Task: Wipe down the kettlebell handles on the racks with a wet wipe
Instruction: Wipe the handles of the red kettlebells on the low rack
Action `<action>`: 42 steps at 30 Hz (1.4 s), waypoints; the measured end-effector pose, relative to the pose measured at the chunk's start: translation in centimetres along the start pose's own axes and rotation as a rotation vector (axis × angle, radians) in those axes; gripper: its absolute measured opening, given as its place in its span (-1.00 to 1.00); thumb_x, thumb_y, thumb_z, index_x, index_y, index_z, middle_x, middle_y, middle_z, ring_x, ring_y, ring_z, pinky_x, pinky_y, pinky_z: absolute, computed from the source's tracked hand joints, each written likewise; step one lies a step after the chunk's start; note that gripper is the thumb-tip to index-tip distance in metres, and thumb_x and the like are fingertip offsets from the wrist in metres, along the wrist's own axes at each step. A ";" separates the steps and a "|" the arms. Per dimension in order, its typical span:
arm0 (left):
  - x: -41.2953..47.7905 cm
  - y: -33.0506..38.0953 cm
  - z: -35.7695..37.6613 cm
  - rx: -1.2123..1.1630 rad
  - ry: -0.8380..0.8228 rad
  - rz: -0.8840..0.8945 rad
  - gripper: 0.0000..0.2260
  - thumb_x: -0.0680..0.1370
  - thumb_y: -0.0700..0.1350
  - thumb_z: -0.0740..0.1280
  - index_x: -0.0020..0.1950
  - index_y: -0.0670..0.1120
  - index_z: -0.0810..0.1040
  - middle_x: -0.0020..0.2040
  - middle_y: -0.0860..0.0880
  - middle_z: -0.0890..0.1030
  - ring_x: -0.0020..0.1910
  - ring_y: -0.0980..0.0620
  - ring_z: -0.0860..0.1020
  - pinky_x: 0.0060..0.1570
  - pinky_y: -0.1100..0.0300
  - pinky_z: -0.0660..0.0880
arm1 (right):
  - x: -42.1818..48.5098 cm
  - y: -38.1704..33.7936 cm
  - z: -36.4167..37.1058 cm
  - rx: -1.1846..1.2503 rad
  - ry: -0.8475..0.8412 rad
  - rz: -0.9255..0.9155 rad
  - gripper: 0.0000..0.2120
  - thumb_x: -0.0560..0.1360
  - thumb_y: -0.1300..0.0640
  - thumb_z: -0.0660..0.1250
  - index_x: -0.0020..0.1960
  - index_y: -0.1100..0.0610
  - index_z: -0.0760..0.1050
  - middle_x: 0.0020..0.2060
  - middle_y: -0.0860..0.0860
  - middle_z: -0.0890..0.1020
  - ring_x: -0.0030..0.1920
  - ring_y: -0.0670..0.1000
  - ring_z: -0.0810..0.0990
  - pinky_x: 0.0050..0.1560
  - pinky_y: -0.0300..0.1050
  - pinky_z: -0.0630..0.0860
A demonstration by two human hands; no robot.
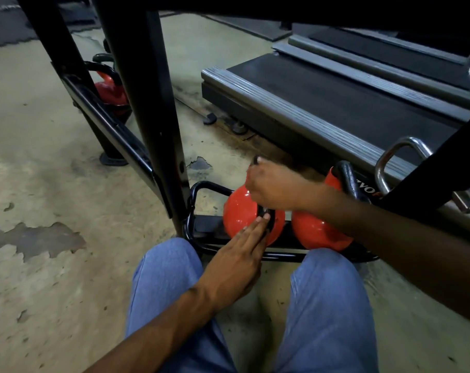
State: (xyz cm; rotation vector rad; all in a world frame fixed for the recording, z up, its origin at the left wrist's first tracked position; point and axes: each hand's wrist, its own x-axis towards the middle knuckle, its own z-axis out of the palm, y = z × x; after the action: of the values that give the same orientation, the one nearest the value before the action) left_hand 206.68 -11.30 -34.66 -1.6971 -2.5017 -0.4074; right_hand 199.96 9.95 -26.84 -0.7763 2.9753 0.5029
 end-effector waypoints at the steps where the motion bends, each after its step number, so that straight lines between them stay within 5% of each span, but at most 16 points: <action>1: -0.1 -0.3 -0.4 -0.042 0.021 0.026 -0.40 0.53 -0.17 0.29 0.56 -0.24 0.27 0.60 -0.23 0.18 0.56 -0.17 0.23 0.52 -0.02 0.24 | -1.0 -1.4 1.1 -0.006 0.033 -0.004 -0.67 0.55 0.05 0.15 -0.04 0.13 0.67 -0.02 0.10 0.70 0.22 0.18 0.61 0.44 0.25 0.34; 4: -0.2 -2.2 -2.6 -0.142 0.166 0.013 -0.65 0.56 -0.11 0.24 0.32 -0.12 0.57 0.38 -0.11 0.52 0.31 -0.08 0.53 0.36 0.03 0.45 | -4.2 -3.6 3.3 0.262 0.175 0.185 -0.61 0.59 0.06 0.14 0.26 0.15 0.62 0.35 0.10 0.59 0.51 0.12 0.39 0.54 0.13 0.29; 7: 3.0 -5.0 -5.3 -0.259 0.265 -0.167 -0.72 0.57 -0.19 0.29 0.26 -0.05 0.62 0.31 0.01 0.58 0.18 0.03 0.58 0.24 0.07 0.53 | -4.0 -5.5 3.1 0.655 0.520 0.567 -0.60 0.62 0.24 0.23 0.45 0.19 0.48 0.48 0.12 0.46 0.50 0.06 0.40 0.49 -0.09 0.35; 9: 6.4 -6.5 -6.7 -0.304 0.254 -0.212 -0.68 0.57 -0.22 0.28 0.30 -0.04 0.61 0.32 0.02 0.58 0.22 0.07 0.56 0.27 0.14 0.49 | -2.2 -7.4 3.5 1.003 0.736 0.892 -0.69 0.63 0.27 0.21 0.31 0.17 0.59 0.21 0.05 0.65 0.22 -0.03 0.58 0.28 -0.33 0.42; 12: 11.2 -8.2 -7.6 -0.292 0.126 -0.141 -0.63 0.58 -0.24 0.23 0.36 -0.07 0.59 0.37 -0.04 0.56 0.34 0.04 0.51 0.36 0.21 0.36 | -0.2 -5.5 3.2 1.714 0.769 1.251 -0.74 0.52 0.08 0.26 -0.07 0.23 0.64 -0.25 0.08 0.62 -0.21 0.10 0.58 -0.11 -0.01 0.50; 14: 13.2 -8.8 -7.9 -0.283 0.010 -0.113 -0.64 0.59 -0.24 0.23 0.37 -0.10 0.58 0.40 -0.08 0.54 0.40 0.00 0.47 0.43 0.13 0.34 | 0.4 -2.3 2.9 2.195 0.639 1.269 -0.66 0.58 0.08 0.18 -0.06 0.32 0.60 -0.32 0.16 0.66 -0.33 0.15 0.66 -0.17 -0.02 0.55; 17: 14.3 -8.6 -8.3 -0.281 -0.103 -0.091 -0.70 0.61 -0.21 0.23 0.30 -0.11 0.62 0.35 -0.08 0.58 0.36 -0.01 0.50 0.39 0.02 0.40 | -0.5 -1.5 2.2 2.418 0.497 1.160 -0.59 0.68 0.18 -0.04 -0.06 0.31 0.54 -0.36 0.17 0.70 -0.39 0.09 0.70 -0.28 -0.13 0.58; 20: 14.3 -8.8 -7.9 -0.295 -0.130 -0.109 -0.65 0.60 -0.29 0.22 0.34 -0.11 0.60 0.43 -0.05 0.51 0.45 0.03 0.42 0.48 0.13 0.28 | -2.9 -4.3 3.0 2.300 0.387 1.099 -0.64 0.65 0.20 0.05 0.06 0.35 0.58 -0.18 0.23 0.73 -0.22 0.14 0.75 -0.19 -0.12 0.64; 24: 14.2 -9.1 -8.1 -0.378 -0.135 -0.164 -0.63 0.60 -0.29 0.21 0.35 -0.09 0.59 0.45 -0.03 0.49 0.47 0.06 0.38 0.50 0.13 0.25 | -3.0 -4.4 3.0 2.227 0.448 1.168 -0.76 0.57 0.26 0.12 -0.01 0.31 0.55 -0.28 0.15 0.71 -0.30 0.12 0.72 -0.29 -0.15 0.62; 26: 14.3 -8.8 -8.3 -0.373 -0.139 -0.182 -0.62 0.59 -0.31 0.20 0.36 -0.11 0.58 0.45 -0.05 0.48 0.47 0.06 0.38 0.47 0.26 0.21 | -2.3 -4.1 2.8 2.155 0.419 1.180 -0.67 0.50 0.15 0.18 0.08 0.30 0.61 -0.08 0.25 0.72 -0.06 0.26 0.72 0.02 0.06 0.67; 27: 14.3 -8.6 -8.3 -0.370 -0.138 -0.186 -0.61 0.59 -0.33 0.19 0.37 -0.12 0.57 0.46 -0.06 0.47 0.48 0.06 0.37 0.43 0.36 0.17 | -2.3 -4.6 3.2 2.003 0.454 1.228 -0.71 0.47 0.09 0.22 -0.02 0.22 0.64 -0.11 0.20 0.73 -0.05 0.21 0.71 0.10 0.10 0.63; 30: 13.9 -8.7 -7.8 -0.382 -0.133 -0.189 -0.56 0.57 -0.37 0.17 0.41 -0.12 0.53 0.49 -0.04 0.44 0.50 0.09 0.33 0.34 0.51 0.08 | -4.5 -9.6 3.3 1.494 0.700 1.242 -0.73 0.62 0.14 0.25 -0.25 0.07 0.51 -0.40 -0.03 0.53 -0.37 -0.22 0.46 -0.23 -0.12 0.42; 32: 13.6 -8.8 -7.5 -0.378 -0.129 -0.193 -0.54 0.58 -0.36 0.16 0.44 -0.10 0.51 0.51 -0.01 0.40 0.51 0.11 0.30 0.39 0.42 0.11 | -5.4 -13.4 3.4 1.207 0.854 1.150 -0.78 0.68 0.24 0.20 0.10 0.14 0.64 -0.11 -0.03 0.70 -0.07 -0.34 0.59 0.00 -0.33 0.50; 34: 13.5 -8.8 -7.3 -0.393 -0.123 -0.195 -0.52 0.57 -0.38 0.15 0.44 -0.10 0.50 0.52 0.00 0.39 0.52 0.10 0.29 0.44 0.34 0.14 | -5.3 -14.3 4.9 0.957 0.887 0.967 -0.64 0.70 0.24 0.16 0.46 0.21 0.48 0.40 0.02 0.56 0.45 -0.14 0.45 0.43 -0.25 0.39; 39: 13.3 -8.5 -8.3 -0.386 -0.152 -0.174 -0.52 0.54 -0.42 0.15 0.40 -0.14 0.54 0.47 -0.04 0.45 0.50 0.08 0.33 0.36 0.49 0.10 | -5.5 -10.2 5.1 0.295 0.566 0.423 -0.63 0.64 0.20 0.11 0.29 0.26 0.58 0.41 0.19 0.51 0.55 0.25 0.30 0.54 0.26 0.24; 42: 13.6 -8.3 -8.9 -0.330 -0.157 -0.165 -0.52 0.55 -0.41 0.13 0.39 -0.11 0.55 0.47 -0.03 0.46 0.50 0.06 0.34 0.47 0.24 0.18 | -7.3 -8.9 4.1 -0.167 0.194 0.118 -0.60 0.59 0.13 0.17 0.34 0.26 0.53 0.35 0.25 0.54 0.53 0.36 0.29 0.56 0.41 -0.02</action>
State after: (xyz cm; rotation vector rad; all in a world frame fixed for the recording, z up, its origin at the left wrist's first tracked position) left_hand 193.22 -4.36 -24.51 -1.6894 -2.8302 -0.7685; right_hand 210.36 7.36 -32.62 -0.7012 3.2048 0.7310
